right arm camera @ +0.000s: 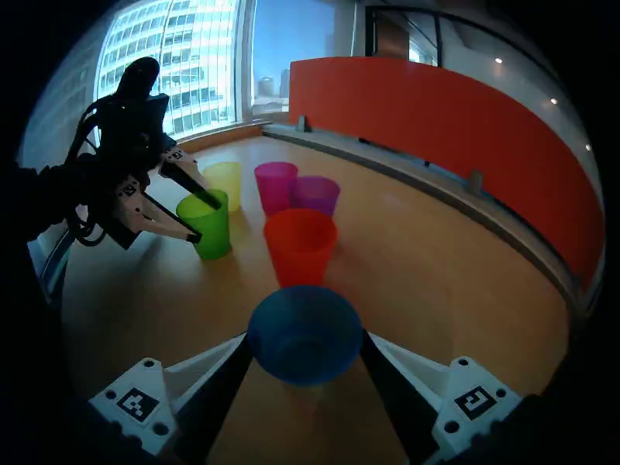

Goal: Pour water

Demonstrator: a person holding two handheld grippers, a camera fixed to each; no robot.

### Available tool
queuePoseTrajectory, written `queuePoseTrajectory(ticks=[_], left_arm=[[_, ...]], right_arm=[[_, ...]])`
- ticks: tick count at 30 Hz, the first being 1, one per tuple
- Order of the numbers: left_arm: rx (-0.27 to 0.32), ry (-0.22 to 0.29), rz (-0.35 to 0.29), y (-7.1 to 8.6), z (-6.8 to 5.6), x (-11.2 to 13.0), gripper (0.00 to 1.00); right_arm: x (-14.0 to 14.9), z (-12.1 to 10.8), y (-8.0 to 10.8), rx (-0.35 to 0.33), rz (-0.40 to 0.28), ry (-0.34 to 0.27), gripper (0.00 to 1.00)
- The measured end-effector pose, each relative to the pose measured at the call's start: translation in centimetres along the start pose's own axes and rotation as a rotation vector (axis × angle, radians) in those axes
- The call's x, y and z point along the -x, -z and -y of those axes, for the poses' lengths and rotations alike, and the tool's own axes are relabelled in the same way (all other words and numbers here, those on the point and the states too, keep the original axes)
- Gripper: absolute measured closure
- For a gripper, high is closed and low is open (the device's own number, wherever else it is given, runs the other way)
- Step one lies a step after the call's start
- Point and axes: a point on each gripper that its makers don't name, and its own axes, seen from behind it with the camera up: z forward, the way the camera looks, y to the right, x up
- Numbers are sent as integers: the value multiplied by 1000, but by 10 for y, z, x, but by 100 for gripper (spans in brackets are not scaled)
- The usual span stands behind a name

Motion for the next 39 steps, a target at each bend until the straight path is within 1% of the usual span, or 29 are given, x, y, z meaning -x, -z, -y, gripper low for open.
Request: queuePoseTrajectory(ticks=[2, 6, 14, 21, 30, 39], left_arm=[[1, 1, 0, 0, 0, 0, 13], [4, -2, -1, 1, -1, 0, 13], [2, -8, -3, 3, -1, -2, 13], [-1, -13, -19, 11, -4, -9, 13], [-15, -19, -59, 28, -12, -22, 13], [-44, -18, -138, 56, -16, -48, 13]], right_arm=[[0, 0, -1, 1, -2, -1, 1], [-1, 2, -2, -11, -8, -4, 8], [-1, 6, 1, -20, -12, -3, 9], [-3, 10, 7, -30, -21, -2, 9], [-25, 12, 25, -14, -76, 1, 9], [-53, 11, 50, 5, -156, -4, 9]])
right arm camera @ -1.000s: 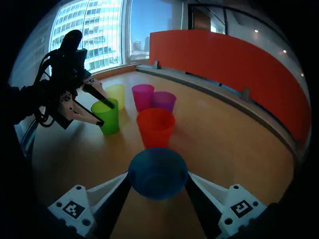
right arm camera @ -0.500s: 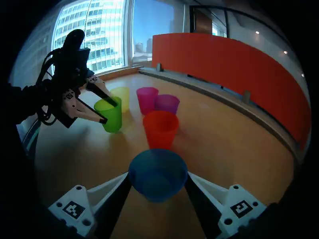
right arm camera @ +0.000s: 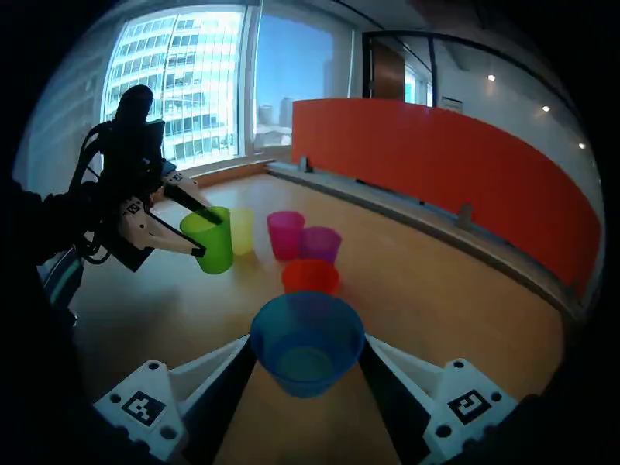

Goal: Pour water

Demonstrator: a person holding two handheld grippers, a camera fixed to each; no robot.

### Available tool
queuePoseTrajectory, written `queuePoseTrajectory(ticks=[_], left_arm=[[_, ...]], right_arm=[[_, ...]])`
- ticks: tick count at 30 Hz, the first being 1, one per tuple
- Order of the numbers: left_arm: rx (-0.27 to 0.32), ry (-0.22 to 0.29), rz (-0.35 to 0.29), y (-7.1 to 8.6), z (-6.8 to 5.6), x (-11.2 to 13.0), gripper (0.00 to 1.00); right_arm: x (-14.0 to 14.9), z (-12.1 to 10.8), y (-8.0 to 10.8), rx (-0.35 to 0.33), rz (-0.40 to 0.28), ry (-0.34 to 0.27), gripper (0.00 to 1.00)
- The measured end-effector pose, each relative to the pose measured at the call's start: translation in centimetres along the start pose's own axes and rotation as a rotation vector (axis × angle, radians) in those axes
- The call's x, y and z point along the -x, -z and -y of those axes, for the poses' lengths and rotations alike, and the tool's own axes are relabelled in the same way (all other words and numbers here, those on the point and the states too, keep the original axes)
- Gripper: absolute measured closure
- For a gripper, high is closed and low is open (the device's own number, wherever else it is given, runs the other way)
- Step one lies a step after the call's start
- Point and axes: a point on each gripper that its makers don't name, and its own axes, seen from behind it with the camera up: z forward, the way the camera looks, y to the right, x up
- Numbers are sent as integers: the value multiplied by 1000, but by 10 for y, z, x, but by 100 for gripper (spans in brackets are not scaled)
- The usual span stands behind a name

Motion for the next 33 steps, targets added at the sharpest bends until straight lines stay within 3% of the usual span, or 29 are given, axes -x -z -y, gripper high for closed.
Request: queuePoseTrajectory(ticks=[17, 33], left_arm=[[-41, 3, -184, 45, 2, -66, 13], [-22, 9, -321, 72, -18, -105, 13]], right_arm=[[-65, 4, 32, 18, -171, 6, 9], [-108, 10, 49, 23, -318, 12, 9]])
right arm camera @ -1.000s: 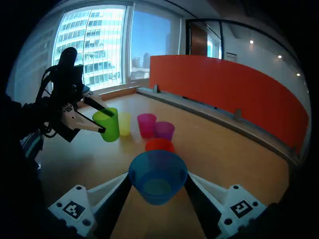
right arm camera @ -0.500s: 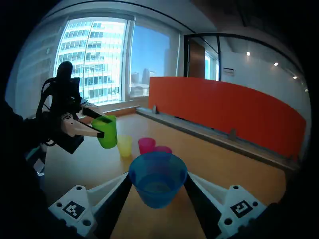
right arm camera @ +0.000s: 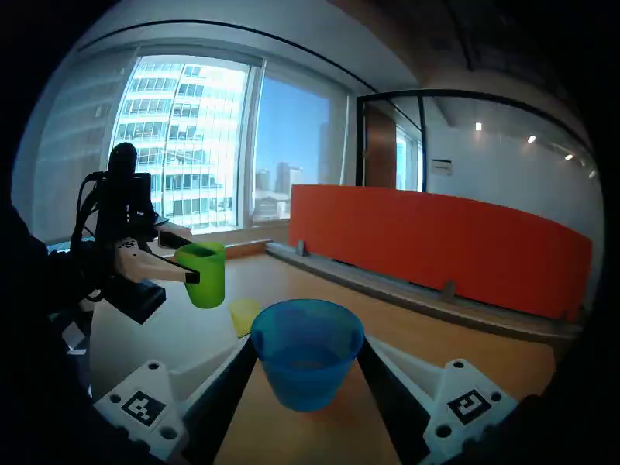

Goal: Pour water

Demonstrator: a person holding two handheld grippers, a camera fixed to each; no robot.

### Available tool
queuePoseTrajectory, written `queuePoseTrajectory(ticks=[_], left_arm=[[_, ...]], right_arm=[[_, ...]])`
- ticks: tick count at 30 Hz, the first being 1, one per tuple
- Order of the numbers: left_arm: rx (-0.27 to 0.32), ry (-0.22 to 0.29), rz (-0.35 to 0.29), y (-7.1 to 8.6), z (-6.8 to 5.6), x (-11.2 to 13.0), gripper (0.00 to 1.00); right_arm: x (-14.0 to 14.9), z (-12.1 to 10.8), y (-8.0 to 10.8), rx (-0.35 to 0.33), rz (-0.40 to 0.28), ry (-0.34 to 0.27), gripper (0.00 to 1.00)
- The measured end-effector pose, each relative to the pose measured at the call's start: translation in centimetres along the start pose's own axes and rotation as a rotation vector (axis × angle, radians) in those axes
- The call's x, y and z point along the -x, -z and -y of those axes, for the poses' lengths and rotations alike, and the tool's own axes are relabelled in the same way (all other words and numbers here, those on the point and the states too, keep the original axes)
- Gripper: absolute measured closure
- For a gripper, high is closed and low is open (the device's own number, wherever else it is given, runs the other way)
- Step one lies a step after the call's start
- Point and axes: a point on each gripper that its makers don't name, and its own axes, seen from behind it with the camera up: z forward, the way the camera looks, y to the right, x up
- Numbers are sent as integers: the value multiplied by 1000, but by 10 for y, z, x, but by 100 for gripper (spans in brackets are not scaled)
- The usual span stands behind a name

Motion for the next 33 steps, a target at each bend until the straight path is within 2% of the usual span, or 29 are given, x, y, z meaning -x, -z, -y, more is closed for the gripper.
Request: queuePoseTrajectory(ticks=[12, 33], left_arm=[[18, 6, -62, 3, -13, -16, 13], [34, -11, -64, 3, -25, -14, 13]], right_arm=[[-14, 2, 3, -4, -46, 11, 9], [-29, -1, 9, -6, -61, 45, 9]])
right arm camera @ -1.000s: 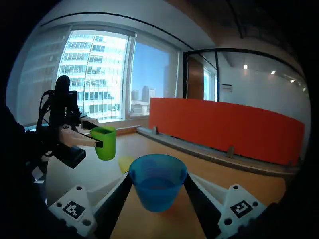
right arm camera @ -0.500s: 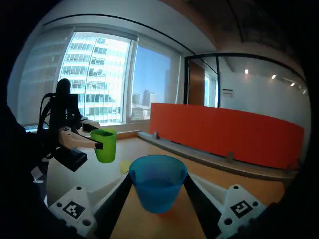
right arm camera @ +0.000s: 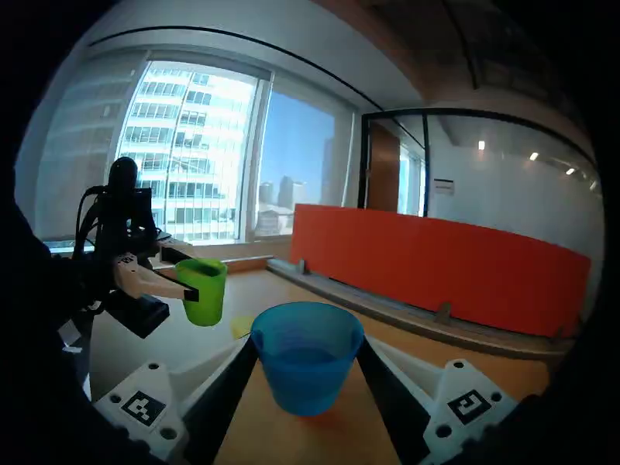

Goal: Pour water

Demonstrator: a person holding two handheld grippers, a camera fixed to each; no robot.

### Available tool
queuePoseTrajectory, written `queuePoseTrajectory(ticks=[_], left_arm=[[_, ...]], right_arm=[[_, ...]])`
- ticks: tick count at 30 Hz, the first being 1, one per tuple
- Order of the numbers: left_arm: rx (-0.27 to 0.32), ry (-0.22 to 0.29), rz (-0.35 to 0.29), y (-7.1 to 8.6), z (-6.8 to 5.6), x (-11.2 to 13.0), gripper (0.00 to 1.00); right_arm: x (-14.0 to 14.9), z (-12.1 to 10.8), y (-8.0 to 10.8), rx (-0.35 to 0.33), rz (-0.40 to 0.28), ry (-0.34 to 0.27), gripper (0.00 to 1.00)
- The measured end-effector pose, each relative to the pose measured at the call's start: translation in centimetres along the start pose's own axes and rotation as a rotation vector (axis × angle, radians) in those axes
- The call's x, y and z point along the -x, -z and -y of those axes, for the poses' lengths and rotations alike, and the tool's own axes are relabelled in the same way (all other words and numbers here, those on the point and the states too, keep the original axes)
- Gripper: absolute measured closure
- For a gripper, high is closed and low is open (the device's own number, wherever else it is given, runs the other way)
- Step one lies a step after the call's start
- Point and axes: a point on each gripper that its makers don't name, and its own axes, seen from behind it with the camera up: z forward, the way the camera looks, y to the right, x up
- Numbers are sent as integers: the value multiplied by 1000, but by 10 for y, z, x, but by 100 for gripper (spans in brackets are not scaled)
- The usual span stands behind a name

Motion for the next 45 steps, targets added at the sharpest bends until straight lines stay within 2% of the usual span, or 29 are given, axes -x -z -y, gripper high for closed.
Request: queuePoseTrajectory(ticks=[11, 26, 45], left_arm=[[23, 13, 6, -3, -12, 9, 13], [38, 16, 10, -7, -21, 18, 13], [70, 27, 5, -17, -36, 21, 14]], right_arm=[[-11, 0, -2, -8, 0, 32, 9], [-34, 0, -13, -19, -22, 94, 9], [-74, 3, -32, -41, -58, 228, 9]])
